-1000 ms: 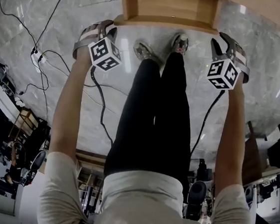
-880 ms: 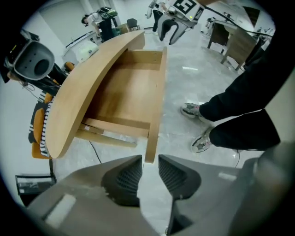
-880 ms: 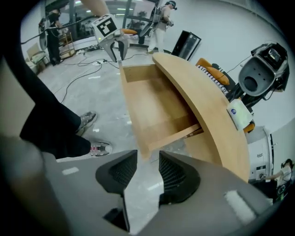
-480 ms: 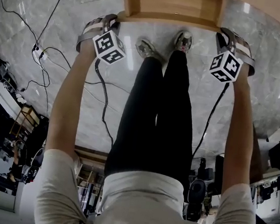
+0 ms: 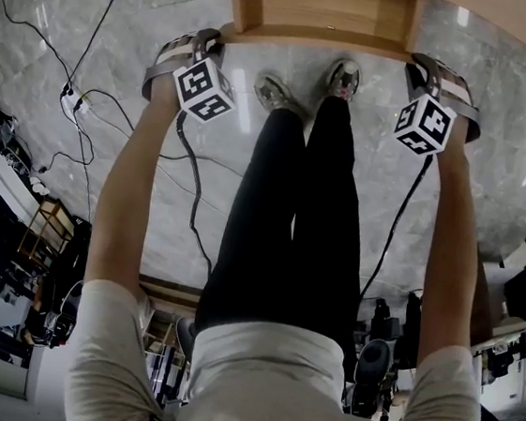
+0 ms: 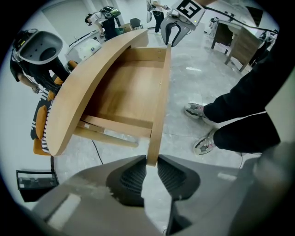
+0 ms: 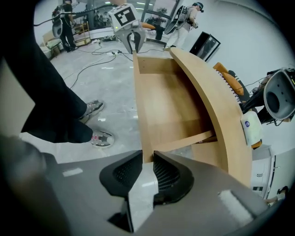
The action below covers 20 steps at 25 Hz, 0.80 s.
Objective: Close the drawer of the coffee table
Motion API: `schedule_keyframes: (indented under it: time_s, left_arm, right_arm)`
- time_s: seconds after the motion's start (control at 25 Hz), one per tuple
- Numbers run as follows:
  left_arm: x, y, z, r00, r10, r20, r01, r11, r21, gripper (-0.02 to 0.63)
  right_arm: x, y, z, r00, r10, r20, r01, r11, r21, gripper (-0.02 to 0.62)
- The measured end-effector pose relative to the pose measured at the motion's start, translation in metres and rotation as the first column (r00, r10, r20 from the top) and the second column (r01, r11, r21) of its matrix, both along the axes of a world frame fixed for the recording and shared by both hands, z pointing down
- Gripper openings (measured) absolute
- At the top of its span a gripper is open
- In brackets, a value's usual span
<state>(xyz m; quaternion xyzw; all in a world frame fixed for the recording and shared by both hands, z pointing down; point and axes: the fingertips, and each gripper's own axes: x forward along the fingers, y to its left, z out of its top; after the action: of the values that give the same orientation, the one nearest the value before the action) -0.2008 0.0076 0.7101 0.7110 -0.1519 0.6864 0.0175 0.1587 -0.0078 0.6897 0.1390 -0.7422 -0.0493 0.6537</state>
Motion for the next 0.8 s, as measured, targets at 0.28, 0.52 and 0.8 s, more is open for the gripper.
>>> schedule_keyframes:
  time_s: [0.28, 0.52, 0.8]
  left_arm:
    - [-0.006, -0.006, -0.01, 1.0, 0.014, -0.006, -0.014, 1.0, -0.013, 0.1]
    - [-0.006, -0.007, -0.016, 1.0, -0.003, -0.011, 0.003, 0.999, -0.037, 0.1]
    - [-0.006, -0.008, -0.016, 1.0, -0.03, 0.005, 0.03, 0.999, -0.024, 0.1]
  right_arm:
    - [-0.001, -0.007, -0.015, 1.0, 0.02, 0.015, -0.02, 1.0, -0.015, 0.083]
    - [-0.003, -0.008, -0.02, 1.0, 0.02, 0.021, -0.019, 0.999, -0.042, 0.081]
    - [-0.003, -0.01, -0.018, 0.998, 0.056, 0.042, -0.054, 0.998, -0.038, 0.084]
